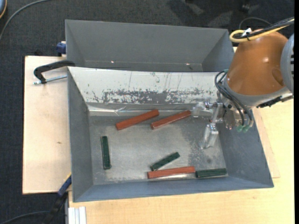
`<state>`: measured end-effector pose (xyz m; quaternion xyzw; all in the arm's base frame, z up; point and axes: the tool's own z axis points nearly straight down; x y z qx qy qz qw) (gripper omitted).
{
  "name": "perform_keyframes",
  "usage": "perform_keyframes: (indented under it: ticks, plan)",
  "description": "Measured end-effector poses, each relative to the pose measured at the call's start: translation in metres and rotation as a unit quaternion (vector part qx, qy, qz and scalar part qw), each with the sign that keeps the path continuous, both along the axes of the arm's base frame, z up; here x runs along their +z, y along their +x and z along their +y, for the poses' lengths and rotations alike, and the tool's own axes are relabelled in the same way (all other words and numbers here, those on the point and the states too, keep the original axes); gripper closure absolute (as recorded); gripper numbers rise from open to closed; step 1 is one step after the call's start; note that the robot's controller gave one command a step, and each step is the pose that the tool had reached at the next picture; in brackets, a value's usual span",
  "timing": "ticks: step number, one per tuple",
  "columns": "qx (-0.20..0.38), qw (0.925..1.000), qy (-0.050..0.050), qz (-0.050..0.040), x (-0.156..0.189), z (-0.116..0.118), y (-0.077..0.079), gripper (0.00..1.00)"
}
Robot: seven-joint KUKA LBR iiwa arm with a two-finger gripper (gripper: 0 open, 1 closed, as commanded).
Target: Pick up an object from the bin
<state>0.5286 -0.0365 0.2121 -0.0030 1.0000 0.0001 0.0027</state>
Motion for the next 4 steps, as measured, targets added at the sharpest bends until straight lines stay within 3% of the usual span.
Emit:
perform_keyframes:
  ticks: [1, 2, 3, 4]
  plan:
    - [0.001, 1.0000, 0.001, 0.0062, -0.129, 0.033, -0.019, 0.00]
    - [0.091, 0.9959, 0.001, 0.0027, -0.142, 0.094, -0.037, 0.00]
    - [0.090, 0.9960, 0.000, 0.0026, -0.140, 0.092, -0.036, 1.00]
    - [0.157, 0.9875, -0.001, -0.0017, -0.137, 0.003, -0.003, 1.00]
